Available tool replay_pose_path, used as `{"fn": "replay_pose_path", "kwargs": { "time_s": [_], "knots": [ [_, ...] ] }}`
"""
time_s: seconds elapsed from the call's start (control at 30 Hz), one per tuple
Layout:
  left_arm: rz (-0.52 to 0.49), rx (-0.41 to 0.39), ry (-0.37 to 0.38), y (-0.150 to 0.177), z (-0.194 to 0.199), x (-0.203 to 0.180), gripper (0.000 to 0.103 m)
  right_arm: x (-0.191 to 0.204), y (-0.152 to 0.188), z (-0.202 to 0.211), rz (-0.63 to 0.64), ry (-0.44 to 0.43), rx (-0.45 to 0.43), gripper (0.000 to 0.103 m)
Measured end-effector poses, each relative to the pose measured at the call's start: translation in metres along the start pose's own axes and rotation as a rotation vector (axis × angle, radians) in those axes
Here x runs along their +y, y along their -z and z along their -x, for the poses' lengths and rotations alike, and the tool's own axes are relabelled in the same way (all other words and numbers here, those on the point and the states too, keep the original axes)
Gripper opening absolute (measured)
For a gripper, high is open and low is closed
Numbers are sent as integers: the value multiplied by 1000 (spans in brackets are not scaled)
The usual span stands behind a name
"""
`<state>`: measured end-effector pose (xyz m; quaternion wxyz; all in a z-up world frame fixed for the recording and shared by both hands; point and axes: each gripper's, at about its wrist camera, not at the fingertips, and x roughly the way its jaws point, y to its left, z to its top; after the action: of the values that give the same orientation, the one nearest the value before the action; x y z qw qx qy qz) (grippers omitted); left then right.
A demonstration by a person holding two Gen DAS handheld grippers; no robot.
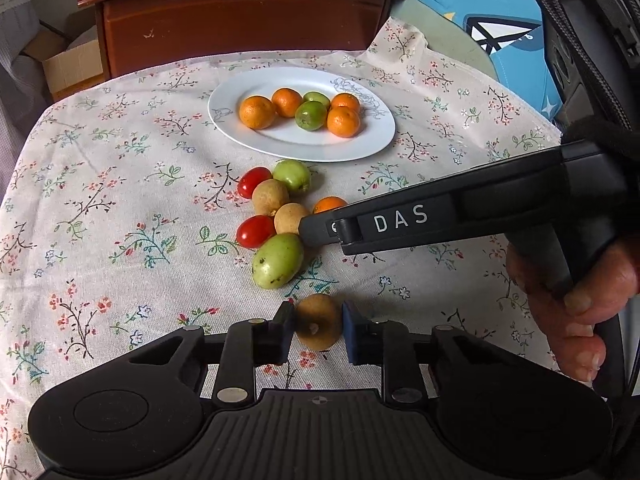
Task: Organize fruits
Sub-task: 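Grasp a brown kiwi with the left tool while the right tool grasps a tangerine, then carry the kiwi in the left tool while the right tool carries the tangerine to the plate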
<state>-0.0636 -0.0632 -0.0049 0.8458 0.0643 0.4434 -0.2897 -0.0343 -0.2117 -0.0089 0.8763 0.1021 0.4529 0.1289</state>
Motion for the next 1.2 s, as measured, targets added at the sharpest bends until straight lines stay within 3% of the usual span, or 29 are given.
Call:
{"fn": "replay_pose_path", "kwargs": {
  "time_s": [0.07,0.3,0.43,0.7,0.9,1.2],
  "knots": [
    [4,0,1,0,0,0,23,-1,-1,1,-3,7,-5,27],
    [7,-8,1,0,4,-1,23,-1,-2,1,-5,6,4,28],
    [9,-10,-6,0,4,-1,23,-3,-2,-1,-23,16,7,37],
    [17,-40,-3,-3,13,0,23,1,-3,-1,-5,3,9,29],
    [48,-106,-21,-19,25,9,23,2,-19,23,-2,-1,-71,29],
    [88,-224,-29,-72,27,33,23,-19,-50,56,-68,26,-237,29]
  ]
}}
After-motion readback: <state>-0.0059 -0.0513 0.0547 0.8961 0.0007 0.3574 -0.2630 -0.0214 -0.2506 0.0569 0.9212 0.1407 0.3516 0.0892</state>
